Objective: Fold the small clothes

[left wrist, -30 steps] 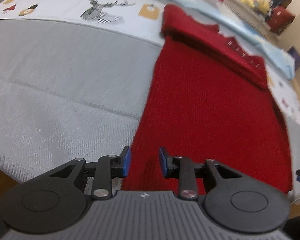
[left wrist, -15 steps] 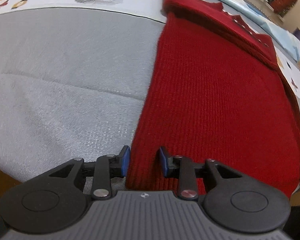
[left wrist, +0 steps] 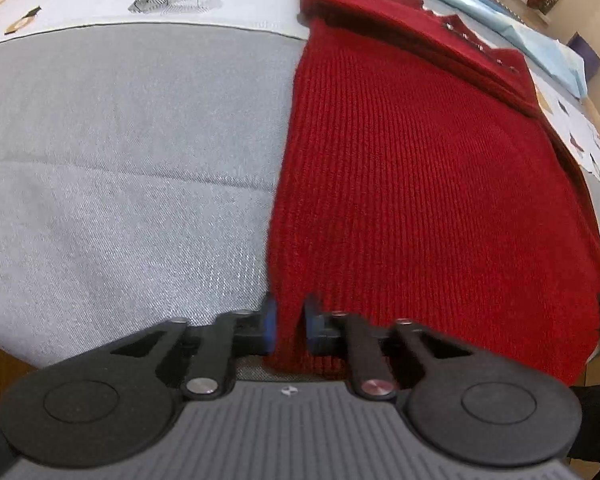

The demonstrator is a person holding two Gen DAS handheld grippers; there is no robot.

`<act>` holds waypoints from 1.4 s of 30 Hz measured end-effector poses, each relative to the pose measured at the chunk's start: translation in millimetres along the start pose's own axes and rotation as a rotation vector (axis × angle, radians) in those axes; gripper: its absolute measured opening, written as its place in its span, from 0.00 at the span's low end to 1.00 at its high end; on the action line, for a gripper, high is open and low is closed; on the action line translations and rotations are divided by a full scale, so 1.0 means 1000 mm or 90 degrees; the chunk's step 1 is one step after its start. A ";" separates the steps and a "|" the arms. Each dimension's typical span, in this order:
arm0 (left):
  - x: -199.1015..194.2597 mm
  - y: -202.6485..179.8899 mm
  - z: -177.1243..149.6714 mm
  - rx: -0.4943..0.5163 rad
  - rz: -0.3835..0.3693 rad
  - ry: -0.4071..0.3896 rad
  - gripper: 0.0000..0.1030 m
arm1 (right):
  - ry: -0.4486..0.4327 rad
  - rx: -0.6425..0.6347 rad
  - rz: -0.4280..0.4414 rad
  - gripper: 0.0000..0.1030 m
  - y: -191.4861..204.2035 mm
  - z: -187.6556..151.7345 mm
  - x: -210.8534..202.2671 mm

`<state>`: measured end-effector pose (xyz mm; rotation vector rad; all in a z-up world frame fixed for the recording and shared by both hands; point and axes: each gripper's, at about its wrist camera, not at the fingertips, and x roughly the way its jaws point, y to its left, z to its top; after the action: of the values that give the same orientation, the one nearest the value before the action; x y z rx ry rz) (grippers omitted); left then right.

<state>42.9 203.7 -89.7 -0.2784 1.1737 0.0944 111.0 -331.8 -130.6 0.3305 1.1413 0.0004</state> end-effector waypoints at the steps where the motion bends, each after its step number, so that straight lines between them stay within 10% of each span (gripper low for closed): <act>1: -0.005 0.001 0.000 -0.004 -0.003 -0.008 0.10 | -0.006 0.006 0.003 0.13 0.000 0.001 -0.001; 7: -0.039 0.006 -0.002 -0.029 -0.044 -0.069 0.10 | -0.086 0.044 0.080 0.10 -0.004 0.003 -0.034; 16: 0.000 -0.001 -0.004 -0.011 -0.002 0.011 0.15 | 0.006 0.028 -0.018 0.24 -0.003 0.000 -0.001; 23: -0.016 -0.009 -0.008 0.027 0.011 -0.027 0.09 | -0.038 0.002 0.014 0.10 0.003 -0.002 -0.018; 33: -0.137 -0.022 0.005 0.049 -0.083 -0.183 0.05 | -0.189 0.024 0.216 0.09 0.008 0.015 -0.125; 42: -0.236 -0.007 -0.009 0.028 -0.159 -0.226 0.04 | -0.258 0.046 0.299 0.08 -0.016 -0.004 -0.216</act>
<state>-55.4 211.8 125.0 -0.3516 0.7816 -0.0981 13.2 -382.2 56.1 0.6269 0.6445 0.2942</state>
